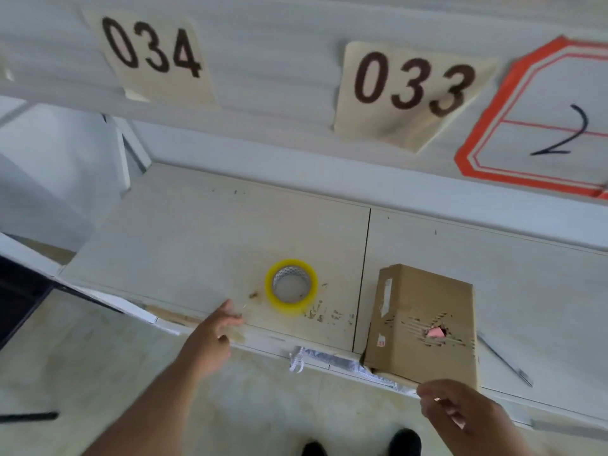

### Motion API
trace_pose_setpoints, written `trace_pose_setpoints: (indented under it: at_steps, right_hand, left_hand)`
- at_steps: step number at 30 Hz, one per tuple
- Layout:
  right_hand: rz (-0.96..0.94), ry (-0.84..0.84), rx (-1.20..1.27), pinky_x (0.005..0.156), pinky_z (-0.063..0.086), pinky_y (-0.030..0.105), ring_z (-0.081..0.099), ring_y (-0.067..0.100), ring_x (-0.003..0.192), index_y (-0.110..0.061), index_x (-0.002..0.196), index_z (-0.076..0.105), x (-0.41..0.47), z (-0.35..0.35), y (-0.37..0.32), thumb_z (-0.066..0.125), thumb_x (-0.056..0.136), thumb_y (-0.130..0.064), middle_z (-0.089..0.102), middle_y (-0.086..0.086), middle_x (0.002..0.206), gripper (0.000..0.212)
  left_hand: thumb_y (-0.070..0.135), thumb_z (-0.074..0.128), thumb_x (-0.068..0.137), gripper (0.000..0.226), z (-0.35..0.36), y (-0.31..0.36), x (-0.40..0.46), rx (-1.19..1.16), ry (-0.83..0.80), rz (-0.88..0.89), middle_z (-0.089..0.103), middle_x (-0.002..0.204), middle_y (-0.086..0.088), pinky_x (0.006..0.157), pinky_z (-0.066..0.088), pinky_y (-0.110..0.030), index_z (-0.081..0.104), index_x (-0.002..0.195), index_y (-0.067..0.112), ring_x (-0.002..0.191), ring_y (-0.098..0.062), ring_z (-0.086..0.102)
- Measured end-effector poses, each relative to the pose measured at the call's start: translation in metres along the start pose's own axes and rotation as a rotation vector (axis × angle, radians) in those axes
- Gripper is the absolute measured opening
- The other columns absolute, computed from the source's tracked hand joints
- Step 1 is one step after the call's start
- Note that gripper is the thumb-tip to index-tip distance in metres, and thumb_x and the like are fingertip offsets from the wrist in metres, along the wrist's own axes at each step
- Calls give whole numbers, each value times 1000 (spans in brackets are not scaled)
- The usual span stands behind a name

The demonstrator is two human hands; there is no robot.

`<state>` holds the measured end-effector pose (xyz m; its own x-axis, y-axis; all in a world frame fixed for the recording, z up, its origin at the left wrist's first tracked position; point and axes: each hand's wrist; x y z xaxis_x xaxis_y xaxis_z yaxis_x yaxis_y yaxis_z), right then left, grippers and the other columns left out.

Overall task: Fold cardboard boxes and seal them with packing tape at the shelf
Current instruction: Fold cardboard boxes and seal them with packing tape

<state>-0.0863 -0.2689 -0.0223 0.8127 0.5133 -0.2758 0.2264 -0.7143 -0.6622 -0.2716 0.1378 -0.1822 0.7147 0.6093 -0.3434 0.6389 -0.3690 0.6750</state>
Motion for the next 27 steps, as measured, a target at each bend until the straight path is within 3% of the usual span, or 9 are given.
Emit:
trace_pose_setpoints:
  at_steps: [4,7,10,12,15,20,23,25,27]
  right_hand:
    - [7,-26,12,70,49,7,68,0,76,-35,78,79,5,0,-6,82,83,-7,70,-22,72,29]
    - [17,-59,26,70,49,8,67,2,78,-34,78,80,4,-1,-8,81,84,-8,69,-21,71,27]
    - [44,-66,26,70,50,10,67,3,79,-44,75,76,5,-4,-4,80,85,-11,69,-21,72,34]
    - [56,-61,24,71,49,10,66,1,80,-52,86,71,5,-6,-6,78,86,-13,68,-25,74,40]
    - [58,-92,25,71,49,11,64,-1,81,-50,86,72,5,-8,-9,75,89,-15,67,-30,80,35]
    - [75,-66,29,69,49,11,66,-1,85,-39,88,74,-2,-21,-5,73,93,-18,68,-32,88,22]
    - [109,-41,89,70,49,11,66,-1,85,-36,90,74,-9,-32,-3,70,95,-17,69,-32,90,20]
    - [117,-10,140,75,51,14,67,-2,86,-37,93,73,-12,-37,-8,70,96,-18,71,-29,91,19]
    - [92,-28,209,86,56,20,67,-5,95,-38,104,71,-13,-39,-22,69,98,-25,73,-27,99,14]
  left_hand:
    - [-4,47,90,74,-11,-5,-13,250,-179,27,14,139,63,89,46,-20,38,150,38,129,-4,56]
    - [0,44,92,64,-37,-1,-15,356,-128,-31,36,153,38,90,51,-26,47,137,46,116,-8,65]
    - [2,54,91,39,-43,20,-4,265,271,-20,59,144,18,92,53,-34,63,98,39,115,-20,69]
    - [7,61,87,33,-22,49,6,316,375,200,68,132,5,87,57,-39,67,110,30,106,-27,71]
    - [28,76,82,54,22,96,28,660,107,503,57,145,1,107,47,-43,63,134,22,129,-24,57]
    - [29,60,95,40,36,131,42,1040,14,302,60,138,8,123,17,-48,58,135,33,138,-15,48]
    - [39,69,91,23,24,155,25,741,130,237,73,110,-2,102,44,-47,66,110,25,108,-31,66]
    - [39,73,92,22,8,187,-4,248,153,141,72,89,-6,76,50,-39,64,93,20,86,-35,67]
    - [37,75,93,19,-3,221,-47,-269,57,39,75,89,-2,75,49,-34,69,95,19,87,-26,69]
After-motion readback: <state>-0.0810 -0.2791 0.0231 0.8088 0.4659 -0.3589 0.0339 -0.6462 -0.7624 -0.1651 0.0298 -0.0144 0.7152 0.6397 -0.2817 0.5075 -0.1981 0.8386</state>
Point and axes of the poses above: each hand's wrist, its own x-axis towards the middle knuckle, its own z-axis out of the palm, y = z × x
